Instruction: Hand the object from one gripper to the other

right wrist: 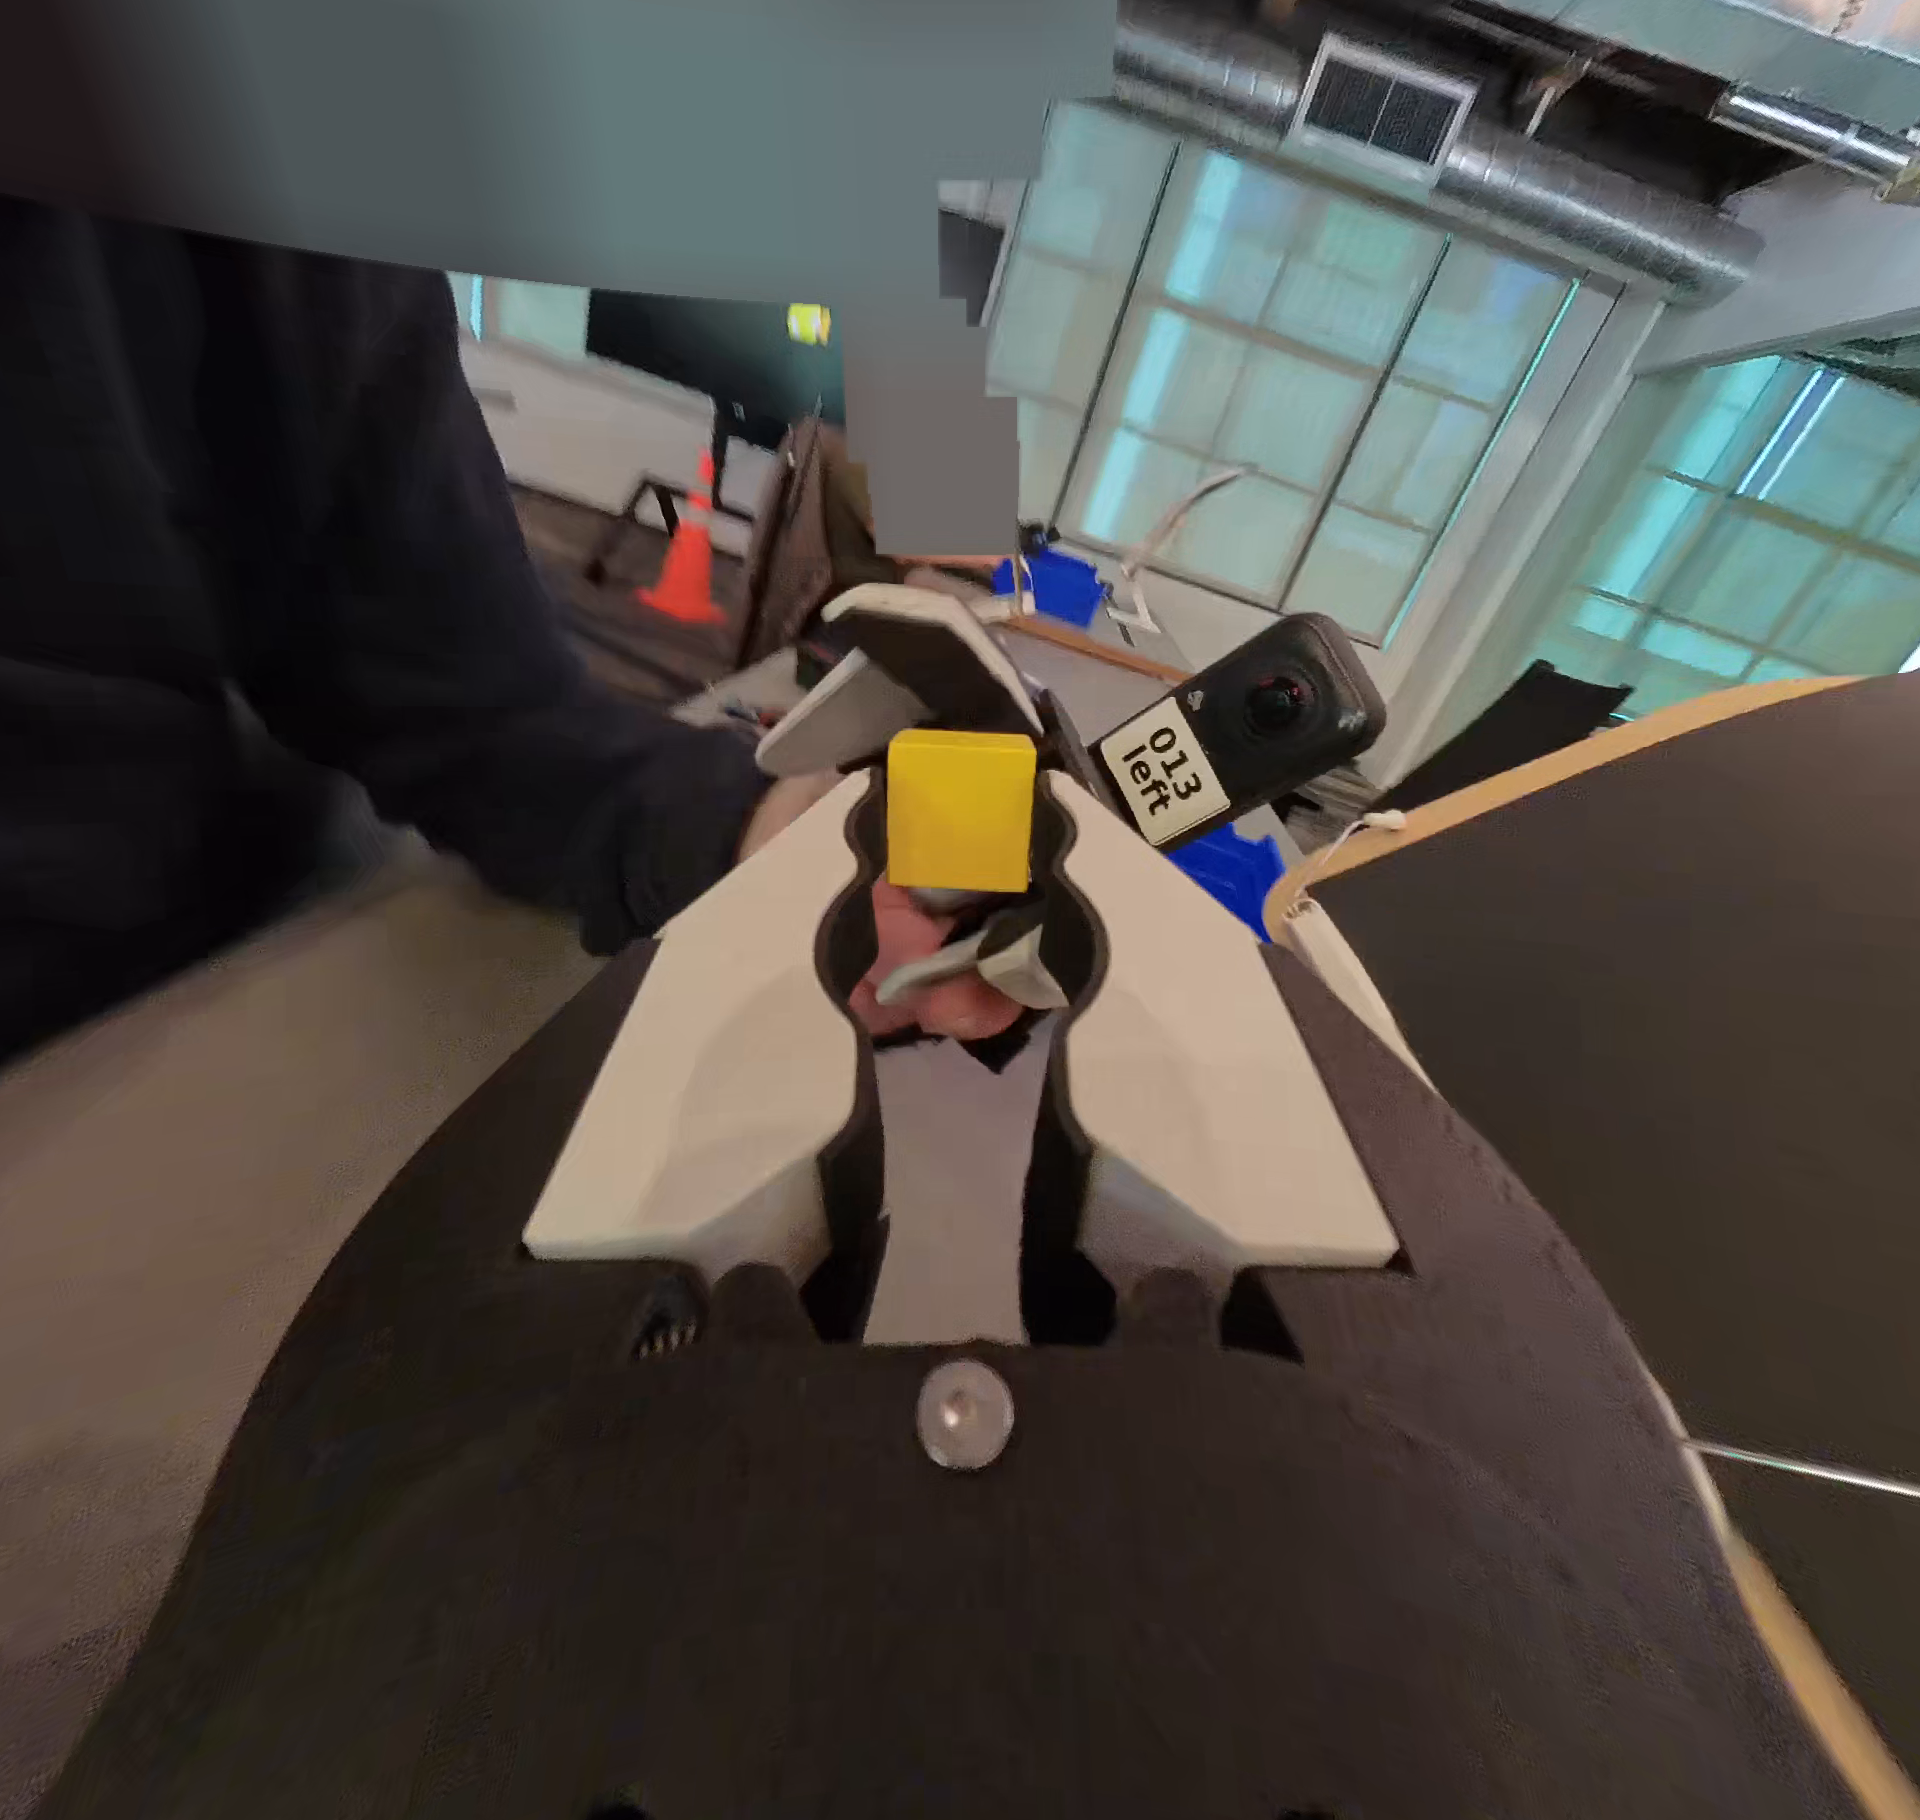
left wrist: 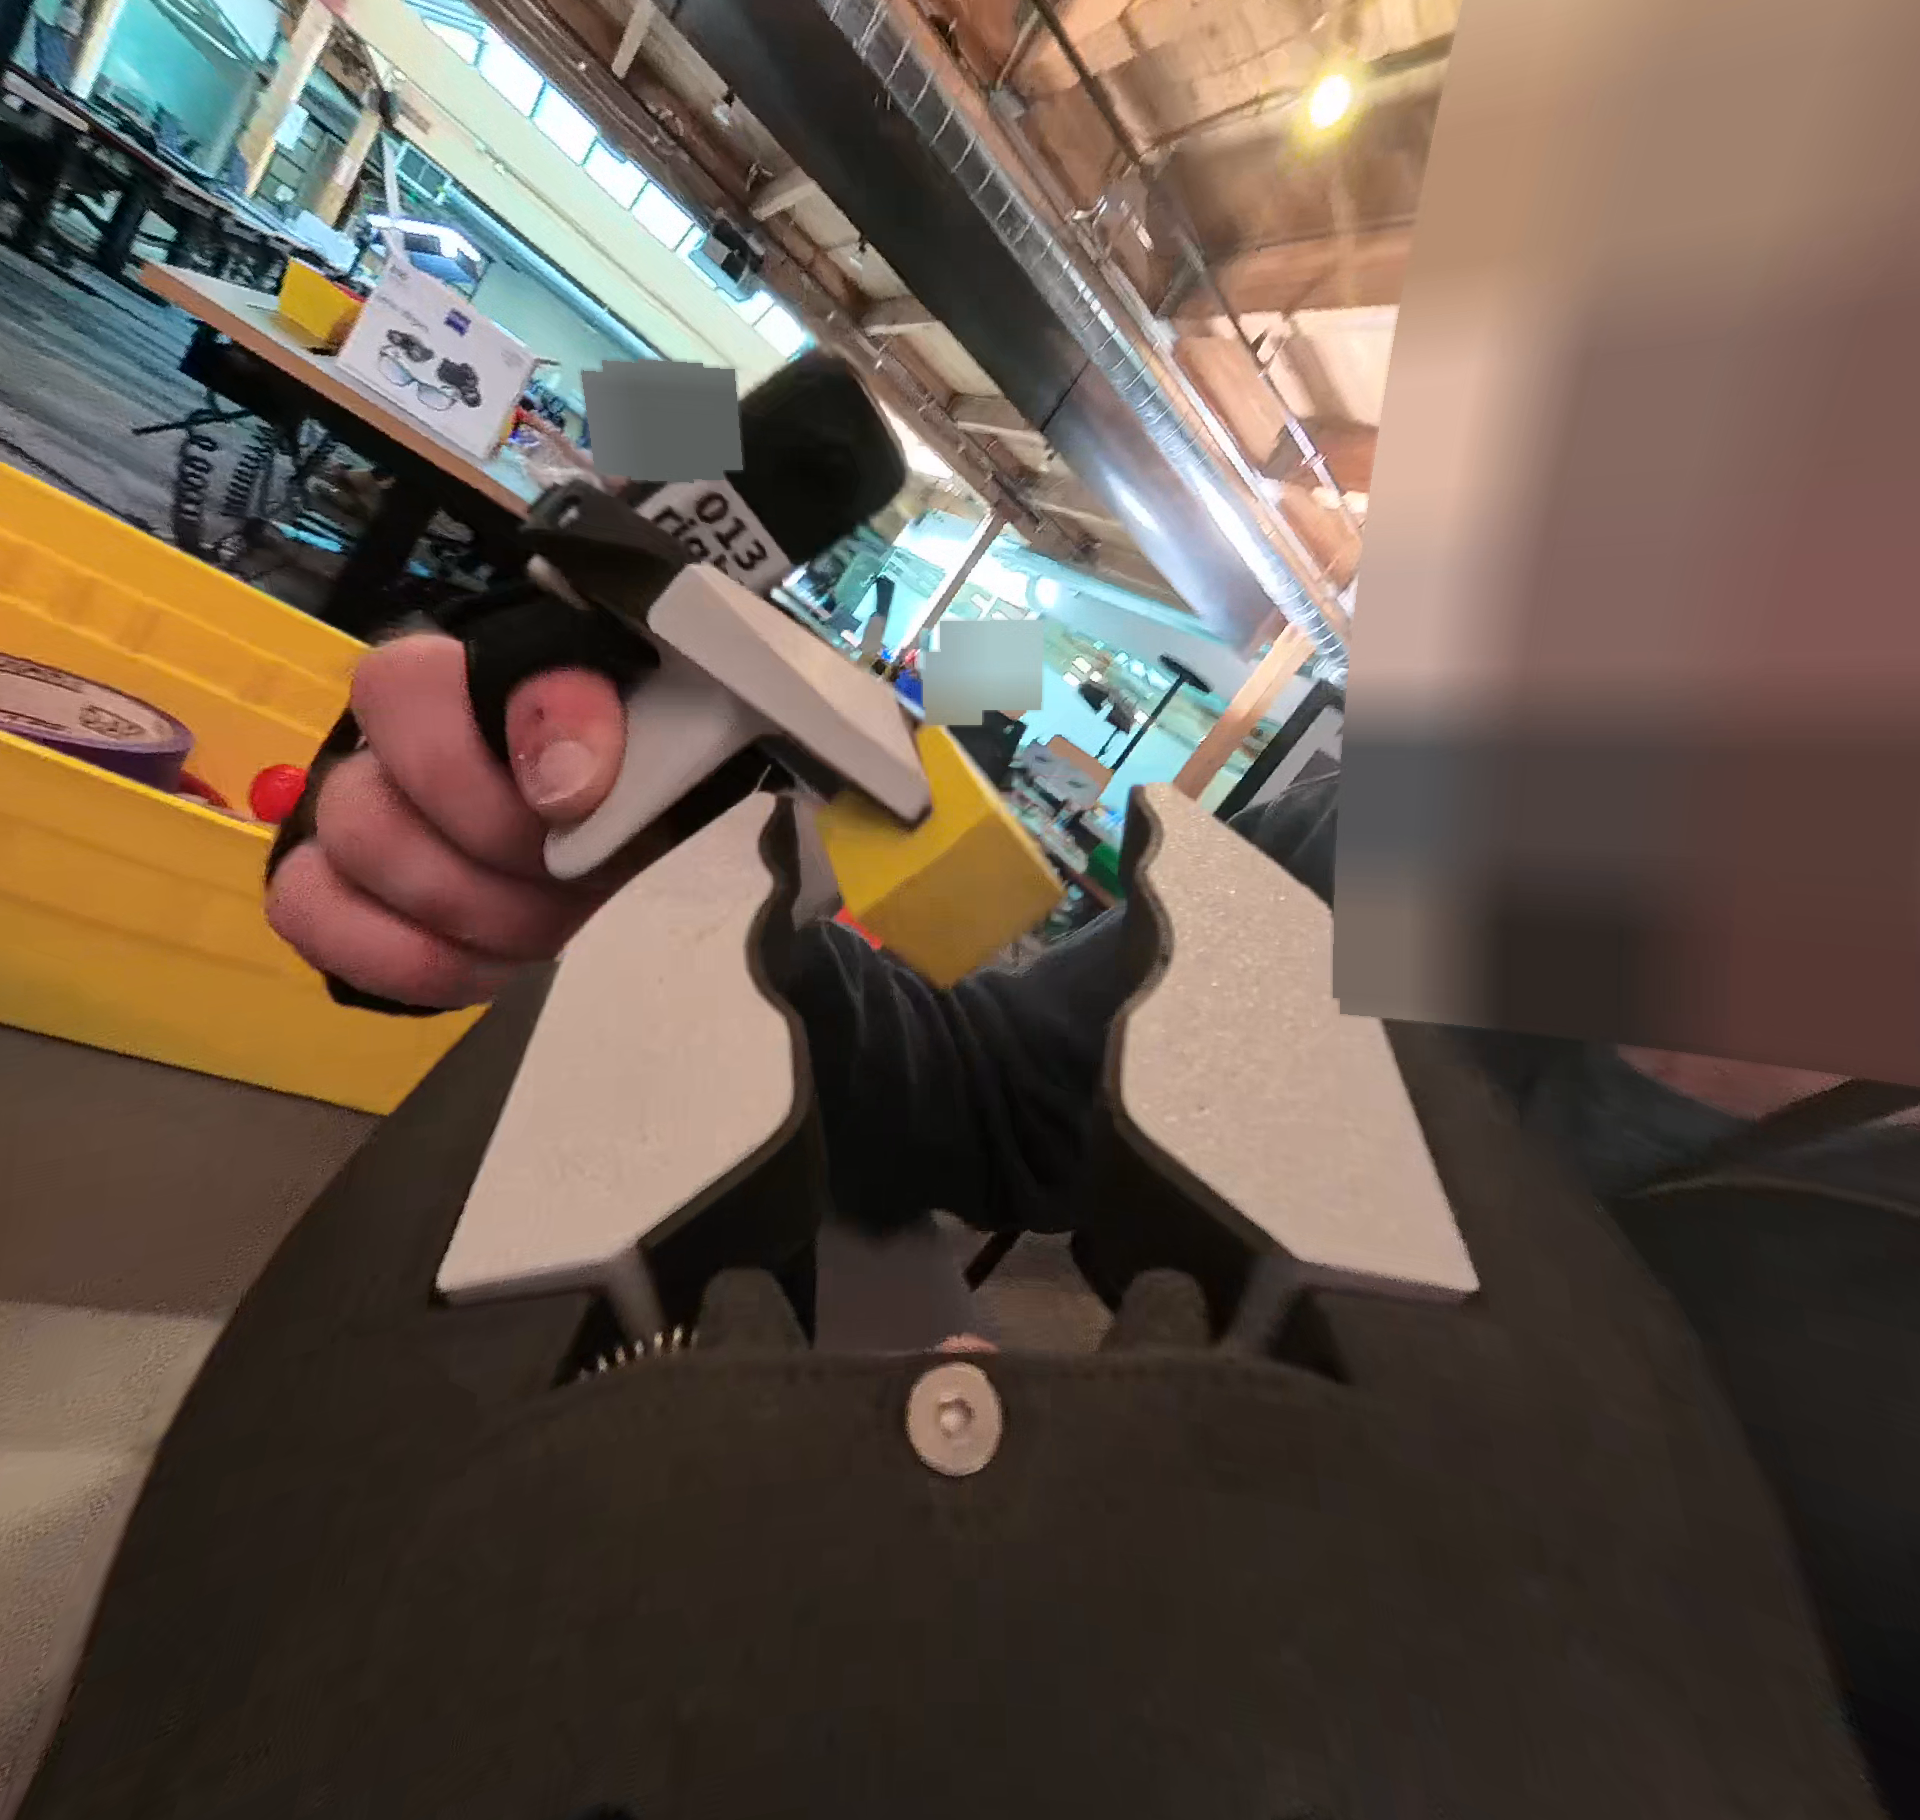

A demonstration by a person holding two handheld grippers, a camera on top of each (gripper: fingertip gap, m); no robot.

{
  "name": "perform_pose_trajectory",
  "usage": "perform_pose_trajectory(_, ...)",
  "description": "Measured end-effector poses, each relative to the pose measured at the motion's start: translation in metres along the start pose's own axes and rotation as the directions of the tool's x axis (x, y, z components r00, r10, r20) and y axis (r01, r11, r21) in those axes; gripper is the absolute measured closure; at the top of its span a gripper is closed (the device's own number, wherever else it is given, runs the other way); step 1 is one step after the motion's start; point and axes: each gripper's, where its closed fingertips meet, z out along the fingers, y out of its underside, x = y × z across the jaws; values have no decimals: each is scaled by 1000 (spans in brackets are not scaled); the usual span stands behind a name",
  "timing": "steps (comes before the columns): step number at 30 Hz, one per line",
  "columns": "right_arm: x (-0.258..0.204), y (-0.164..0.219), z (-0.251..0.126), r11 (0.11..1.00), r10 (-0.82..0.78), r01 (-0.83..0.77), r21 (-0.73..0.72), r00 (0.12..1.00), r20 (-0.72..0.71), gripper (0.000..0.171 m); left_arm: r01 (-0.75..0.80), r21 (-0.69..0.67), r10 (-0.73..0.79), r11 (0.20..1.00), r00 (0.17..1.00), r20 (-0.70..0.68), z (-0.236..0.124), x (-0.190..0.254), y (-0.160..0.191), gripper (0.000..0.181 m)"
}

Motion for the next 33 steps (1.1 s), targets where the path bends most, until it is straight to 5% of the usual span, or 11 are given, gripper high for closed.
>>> perform_pose_trajectory(4,2,1,-2,987,-134,129,-98,990,-51,147,41,21,-41,999,999,-14,-1,-5,0,143)
perform_pose_trajectory(10,9,10,-3,941,-244,212,-263,965,-97,146,6,11,-6,1000,998,65,-4,-13,0,148)
perform_pose_trajectory(13,19,11,-8,950,-176,129,-283,973,-147,119,-107,6,104,994,976,191,-12,-22,-8,149)
perform_pose_trajectory(16,26,12,-14,965,-32,-17,-261,983,-180,111,-306,-77,312,949,875,369,-25,-30,-18,150)
perform_pose_trajectory(20,35,14,-19,926,328,-353,-136,928,-178,108,-543,-309,613,780,568,549,-46,-36,-34,150)
perform_pose_trajectory(23,44,7,-19,814,581,-579,44,808,-98,117,-645,-550,815,530,210,539,-56,-36,-43,150)
perform_pose_trajectory(26,44,16,-9,716,697,-694,68,716,-39,124,-588,-776,922,228,-125,366,-57,-39,-39,150)
perform_pose_trajectory(29,34,22,4,661,749,-749,35,662,23,125,-513,-855,929,77,-275,248,-55,-45,-34,150)
perform_pose_trajectory(33,29,24,12,624,779,-781,25,625,61,129,-465,-884,922,-40,-358,146,-51,-49,-28,150)
